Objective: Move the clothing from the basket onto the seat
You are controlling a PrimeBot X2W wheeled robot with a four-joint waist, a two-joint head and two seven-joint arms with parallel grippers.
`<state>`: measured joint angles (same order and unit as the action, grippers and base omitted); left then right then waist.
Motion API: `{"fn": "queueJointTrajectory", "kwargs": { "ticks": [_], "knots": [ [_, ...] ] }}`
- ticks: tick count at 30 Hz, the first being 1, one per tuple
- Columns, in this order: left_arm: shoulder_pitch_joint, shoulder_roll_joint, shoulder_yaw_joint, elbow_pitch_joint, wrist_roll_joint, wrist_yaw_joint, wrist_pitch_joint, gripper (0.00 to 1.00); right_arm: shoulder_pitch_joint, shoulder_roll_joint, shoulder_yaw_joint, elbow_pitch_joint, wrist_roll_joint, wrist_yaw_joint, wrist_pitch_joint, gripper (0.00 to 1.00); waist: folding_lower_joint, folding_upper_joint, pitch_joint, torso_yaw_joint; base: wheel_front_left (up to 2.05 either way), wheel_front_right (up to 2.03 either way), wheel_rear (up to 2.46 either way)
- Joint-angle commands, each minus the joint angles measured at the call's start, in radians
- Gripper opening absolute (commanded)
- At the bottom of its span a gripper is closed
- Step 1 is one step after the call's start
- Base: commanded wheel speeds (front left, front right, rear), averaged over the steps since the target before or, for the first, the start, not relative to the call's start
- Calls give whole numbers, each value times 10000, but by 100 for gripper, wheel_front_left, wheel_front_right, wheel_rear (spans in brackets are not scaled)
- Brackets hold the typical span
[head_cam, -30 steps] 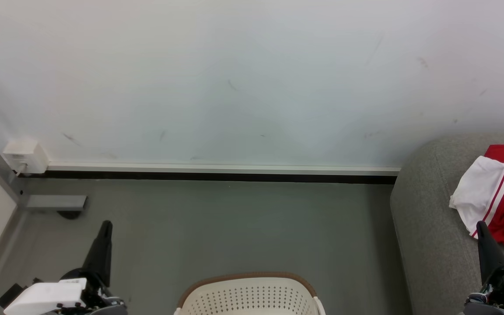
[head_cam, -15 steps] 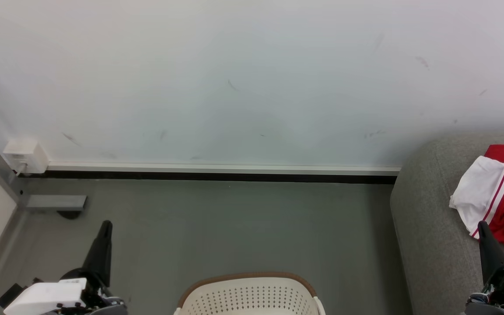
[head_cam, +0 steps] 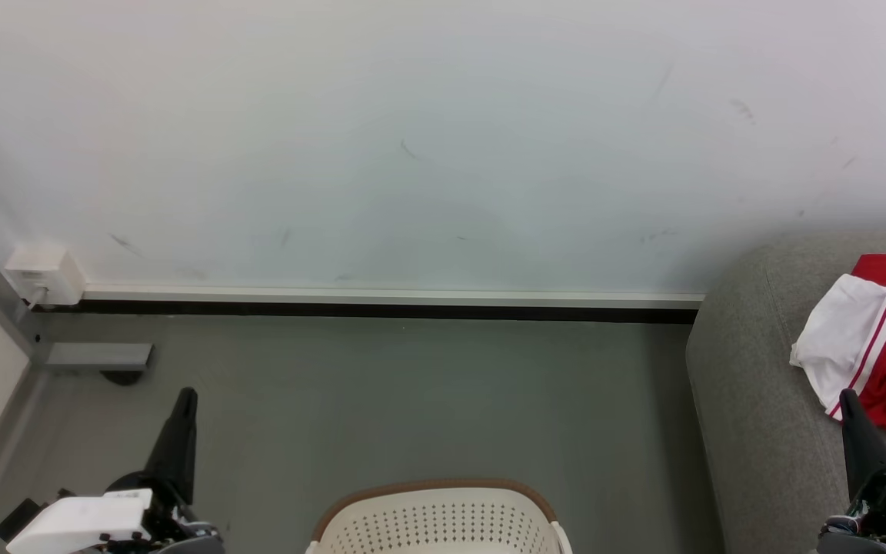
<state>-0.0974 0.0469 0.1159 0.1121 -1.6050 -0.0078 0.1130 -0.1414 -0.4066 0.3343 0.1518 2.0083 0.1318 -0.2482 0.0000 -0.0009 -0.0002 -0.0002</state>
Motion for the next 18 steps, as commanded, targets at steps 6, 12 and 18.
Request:
{"fn": "queueJointTrajectory", "kwargs": {
  "ticks": [6, 12, 18],
  "knots": [
    [-30, 63, 17, -40, -147, 21, 21, 0, -111, -78, 32, -67, 115, -21, -55, 0, 0, 0, 0, 0, 0, 0, 0],
    [-29, 63, 17, -40, -147, 22, 21, 0, -115, -101, 51, -73, 130, -21, -82, 0, 0, 0, 1, 0, 0, 0, 0],
    [-28, 63, 16, -42, -148, 22, 21, 0, -119, -118, 67, -76, 148, -21, -87, 0, 0, 0, 1, 0, 0, 0, 0]
  ]
}}
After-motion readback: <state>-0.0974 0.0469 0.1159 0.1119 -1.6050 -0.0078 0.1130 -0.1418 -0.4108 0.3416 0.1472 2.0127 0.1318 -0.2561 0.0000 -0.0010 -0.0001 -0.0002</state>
